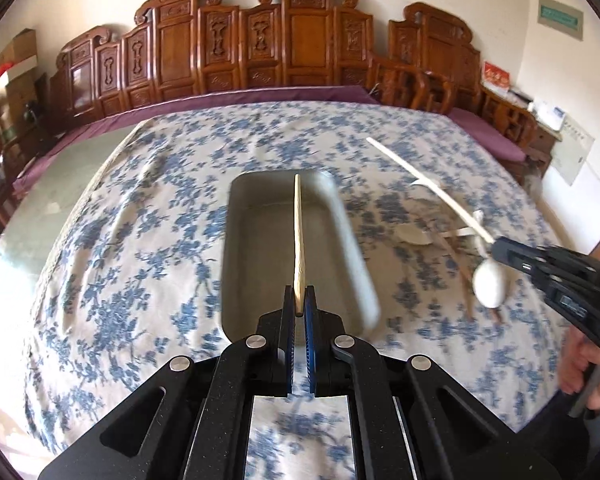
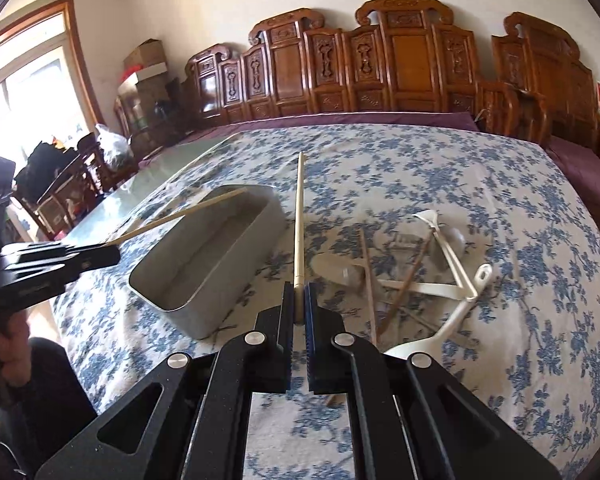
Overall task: Organize utensils
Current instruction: 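Carry the chopstick into the grey tray and open the right tool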
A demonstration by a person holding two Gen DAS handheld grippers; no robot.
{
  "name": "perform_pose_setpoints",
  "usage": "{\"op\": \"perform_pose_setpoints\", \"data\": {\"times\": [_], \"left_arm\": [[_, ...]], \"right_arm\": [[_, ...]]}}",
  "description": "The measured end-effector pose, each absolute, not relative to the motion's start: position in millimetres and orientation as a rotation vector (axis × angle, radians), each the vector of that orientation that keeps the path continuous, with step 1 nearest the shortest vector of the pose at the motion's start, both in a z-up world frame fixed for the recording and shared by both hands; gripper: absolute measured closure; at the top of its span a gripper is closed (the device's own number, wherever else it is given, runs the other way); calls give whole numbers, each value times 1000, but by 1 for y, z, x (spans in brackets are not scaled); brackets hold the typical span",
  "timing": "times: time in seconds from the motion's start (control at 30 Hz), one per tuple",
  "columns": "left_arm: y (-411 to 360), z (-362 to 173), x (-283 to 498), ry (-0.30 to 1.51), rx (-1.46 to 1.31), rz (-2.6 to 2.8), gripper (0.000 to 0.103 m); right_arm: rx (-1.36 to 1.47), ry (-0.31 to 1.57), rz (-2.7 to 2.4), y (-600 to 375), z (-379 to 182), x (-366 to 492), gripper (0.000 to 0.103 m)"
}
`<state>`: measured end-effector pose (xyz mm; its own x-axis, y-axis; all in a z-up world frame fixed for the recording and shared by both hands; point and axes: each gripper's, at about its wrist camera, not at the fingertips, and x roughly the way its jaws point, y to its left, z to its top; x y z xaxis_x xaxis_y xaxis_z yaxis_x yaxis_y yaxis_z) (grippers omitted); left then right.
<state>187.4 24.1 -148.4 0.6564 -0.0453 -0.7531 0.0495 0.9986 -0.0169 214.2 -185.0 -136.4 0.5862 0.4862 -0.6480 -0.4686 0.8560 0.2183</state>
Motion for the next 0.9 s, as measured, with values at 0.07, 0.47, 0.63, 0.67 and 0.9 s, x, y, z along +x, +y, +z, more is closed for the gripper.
{"op": "perform_pose_setpoints", "data": {"times": [0.07, 0.47, 0.63, 0.67, 0.9], "left_arm": [[29, -152, 194, 860, 9, -38, 100], [39, -176, 213, 923, 19, -33, 99], [43, -179, 215, 921, -6, -44, 99], [44, -179, 216, 917, -5, -44, 99], [51, -174, 215, 886, -11, -46, 72]], "right_arm": [[15, 769, 567, -180, -138, 213, 97], [-2, 796, 567, -173, -142, 209, 97], [-20, 812, 563, -164, -147, 208, 97], [-21, 812, 562, -163, -146, 207, 97], [-31, 817, 573, -143, -138, 206, 97]]}}
